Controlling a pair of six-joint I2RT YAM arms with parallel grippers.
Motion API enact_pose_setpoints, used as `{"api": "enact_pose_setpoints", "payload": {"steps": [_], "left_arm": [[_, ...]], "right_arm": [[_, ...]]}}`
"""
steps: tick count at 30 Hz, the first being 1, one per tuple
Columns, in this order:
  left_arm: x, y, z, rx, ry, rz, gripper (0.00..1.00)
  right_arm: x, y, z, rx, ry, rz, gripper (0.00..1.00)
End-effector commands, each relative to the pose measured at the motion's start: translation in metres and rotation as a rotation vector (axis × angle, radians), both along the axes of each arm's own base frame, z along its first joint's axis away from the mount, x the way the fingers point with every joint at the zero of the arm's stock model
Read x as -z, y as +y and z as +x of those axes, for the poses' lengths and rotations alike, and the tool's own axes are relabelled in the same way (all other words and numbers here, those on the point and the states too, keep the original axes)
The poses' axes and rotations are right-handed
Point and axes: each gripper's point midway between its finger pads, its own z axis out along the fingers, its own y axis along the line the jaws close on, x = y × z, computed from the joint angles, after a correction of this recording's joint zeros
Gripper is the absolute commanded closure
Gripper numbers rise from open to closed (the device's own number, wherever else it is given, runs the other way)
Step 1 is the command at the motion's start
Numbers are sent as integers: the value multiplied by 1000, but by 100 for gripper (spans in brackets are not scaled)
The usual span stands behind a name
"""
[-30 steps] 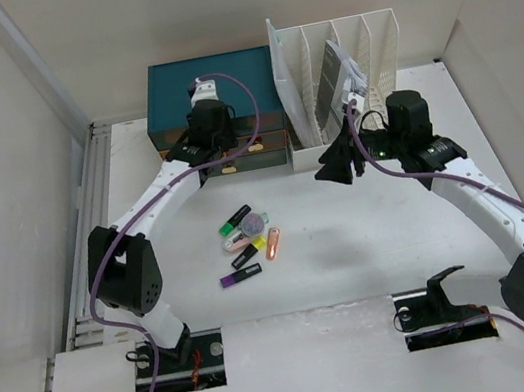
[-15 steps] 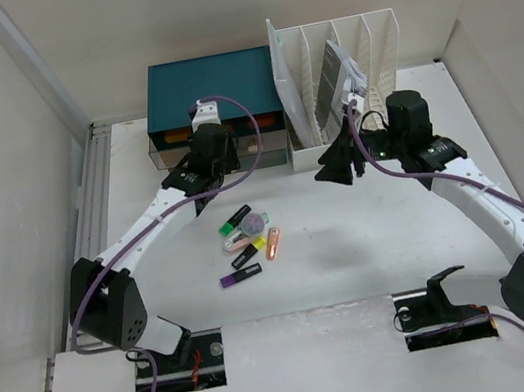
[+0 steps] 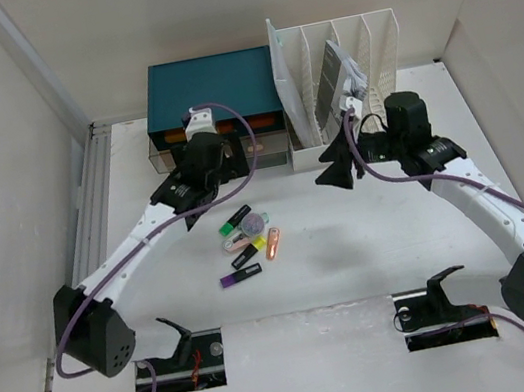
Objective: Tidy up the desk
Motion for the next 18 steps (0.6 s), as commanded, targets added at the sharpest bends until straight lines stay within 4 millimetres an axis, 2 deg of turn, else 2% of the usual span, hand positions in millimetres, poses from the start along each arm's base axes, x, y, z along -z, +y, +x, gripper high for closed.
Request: {"api": "enact_pose_setpoints", "payload": {"steps": [1,2,3,4,6,7,8,9,10,12,13,14,16,18], "left_arm": [[-57,-6,-20,35,-104,-110,0],[-76,-4,-28,51,-143,-147,0],[-73,-2,-35,66,-139,-154,0],[-76,0,-41,77,-148,-167,0],[-89,9,-55,106,-231,-188,0],[-86,16,-61,94,-239,-186,0],[-92,22,-63,81,-290,-200,0],[-104,35,-73,63,-354,-217,0],[-88,43,-77,37,-351,-203,0],[-94,71,-85,-54,-429,-204,0],[-101,78,-88,-79,-453,-212,0],[-107,85,-91,-103,-474,-210,0],[-118,101,-98,-153,-519,-200,0],[-108,110,-100,-189,-517,-186,0]], "right_arm": [[1,7,-5,-86,-154,-63,29],[8,10,-4,-92,-158,-89,27],[5,12,-4,-104,-205,-116,26],[18,17,-2,-112,-192,-148,25],[32,42,-8,-170,-252,-240,25],[38,43,-5,-183,-265,-254,25],[50,56,-15,-224,-280,-301,24],[58,64,-19,-254,-305,-331,22],[65,70,-20,-289,-344,-370,20],[104,84,-22,-352,-349,-470,14],[103,88,-21,-346,-368,-476,14],[116,91,-17,-349,-366,-504,11],[124,96,-6,-334,-403,-544,7],[133,105,6,-313,-437,-566,4]]}}
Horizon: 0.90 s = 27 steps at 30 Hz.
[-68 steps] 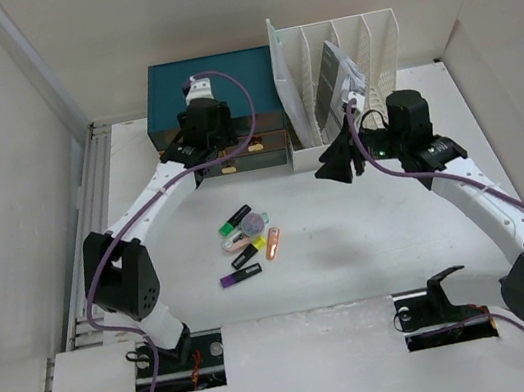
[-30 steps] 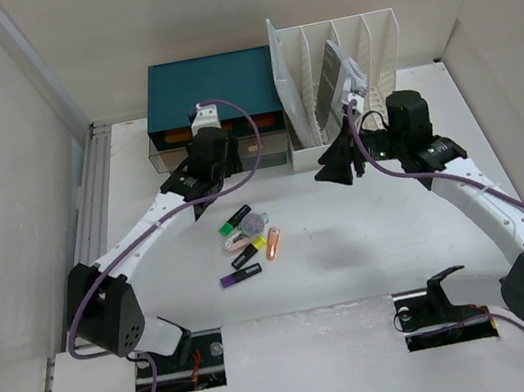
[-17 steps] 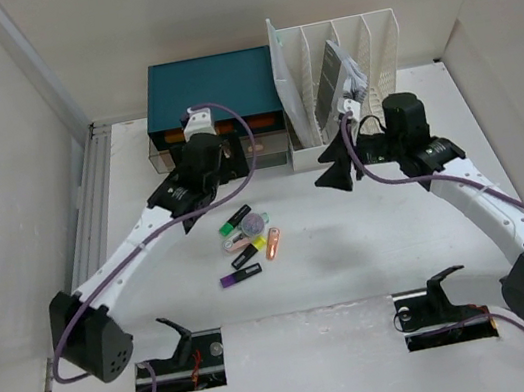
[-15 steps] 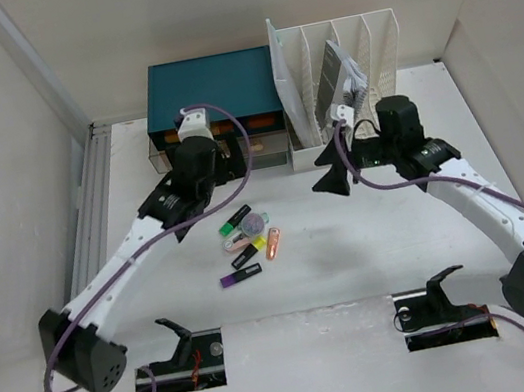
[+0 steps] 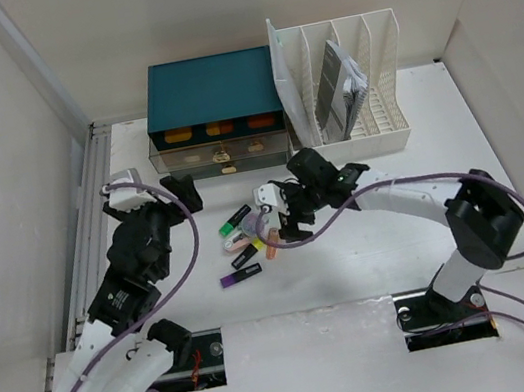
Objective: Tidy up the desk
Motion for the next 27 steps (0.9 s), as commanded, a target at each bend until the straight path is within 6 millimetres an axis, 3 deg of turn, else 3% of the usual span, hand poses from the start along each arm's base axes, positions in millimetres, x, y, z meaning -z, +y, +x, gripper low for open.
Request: {"api": "enact_pose_setpoints", "payload": {"steps": [1,6,16,25,26,27], "left_arm": [[-12,26,-1,-119,-75,-6,0],[-21,27,-9,-99,-89,-38,0],[-28,27,-16,-69,-113,-66,0],[-28,23,-17,-49,-113,-67,0],[-30,24,-18,-49,-120,-72,0],[-30,26,-18,-60,-120,-81,0]], "right_arm": [[-15,14,41,17,-217,-14,2],[-7,35,60,15,-272,-18,1],[8,74,55,-20,-279,-28,1],[32,88,54,-21,-233,-55,1],[27,91,56,-20,-240,-46,1],[33,93,58,-15,-228,-51,5]]}}
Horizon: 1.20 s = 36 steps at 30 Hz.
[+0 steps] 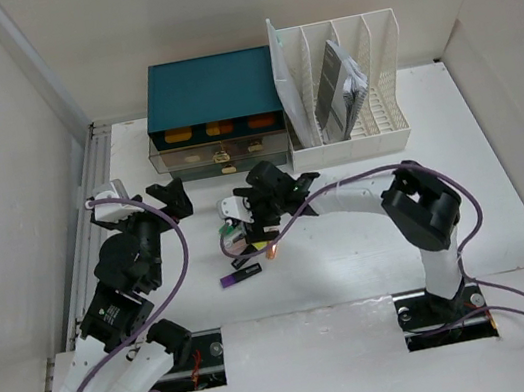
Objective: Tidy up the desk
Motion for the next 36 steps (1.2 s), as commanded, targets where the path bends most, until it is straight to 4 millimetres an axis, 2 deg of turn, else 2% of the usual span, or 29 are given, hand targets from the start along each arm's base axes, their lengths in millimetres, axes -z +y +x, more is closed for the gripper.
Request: {"api": "enact_pose_setpoints", "payload": {"steps": [1,3,4,7,8,12,13,14,17,18,20,21,22,25,27,28,29,31,34,36], "left_arm": [[-13,3,-3,-4,-42,-36,0],[-13,3,-3,-4,-42,-36,0],[-13,3,-3,-4,-42,-36,0],[-13,3,-3,-4,-42,-36,0],[-13,3,-3,-4,-42,-36,0],[-13,4,-3,-14,-41,-36,0],[-13,4,-3,-14,-41,-36,0],[-13,4,-3,-14,-41,-36,0],[-15,7,-4,-23,-49,-42,0],[-15,7,-4,-23,-49,-42,0],[-15,9,-4,-32,-48,-42,0],[-15,9,-4,-32,-48,-42,0],[-15,9,-4,-32,-48,-42,0],[-15,9,-4,-32,-48,-42,0],[-15,9,-4,-32,-48,-42,0],[-15,9,-4,-32,-48,-42,0],[-15,9,-4,-32,-48,-42,0],[-15,9,-4,-32,-48,-42,0],[-15,9,-4,-32,-48,-42,0],[-15,9,-4,-32,-48,-42,0]], "right_arm": [[-18,23,10,4,-35,63,8],[-21,27,15,10,-47,67,15],[-16,27,15,10,-40,59,27],[-16,29,11,1,-40,59,46],[-22,27,9,1,-46,66,54],[-43,26,0,-31,-86,75,63],[-46,24,-4,-38,-77,74,63],[-64,24,-6,-52,-87,85,65],[-93,23,-19,-100,-64,114,65],[-111,23,-24,-128,-74,136,65],[-134,23,-37,-188,-61,169,65],[-156,22,-41,-205,-76,191,65],[-168,23,-45,-221,-77,213,65],[-213,24,-44,-230,-145,277,65],[-229,23,-36,-177,-177,304,65],[-250,26,-29,-133,-211,359,65],[-256,23,-15,-59,-251,361,65],[-269,24,1,23,-301,406,65],[-271,18,21,147,-343,418,65],[-287,9,39,271,-397,457,66]]}}
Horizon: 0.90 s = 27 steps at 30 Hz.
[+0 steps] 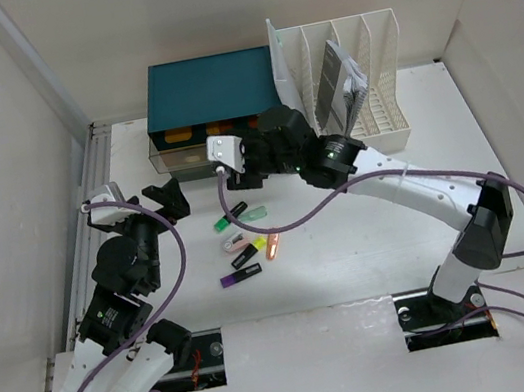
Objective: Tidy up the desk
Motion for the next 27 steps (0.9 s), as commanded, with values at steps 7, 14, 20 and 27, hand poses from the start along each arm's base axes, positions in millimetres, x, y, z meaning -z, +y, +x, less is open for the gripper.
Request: {"api": "enact_pose_setpoints", "payload": {"steps": [7,14,20,27], "left_arm": [[-10,2,0,-10,-29,-24,0],[-10,0,0,-1,-29,-24,0],[-8,-1,2,-1,-21,-19,0],[-6,-2,3,-1,-14,-13,0]], "right_arm": [[-58,-15,77,453,-165,225,67],[-69,-28,100,588,-178,286,75],[-70,-36,113,649,-172,324,77],[-49,-40,123,665,-29,312,77]]}}
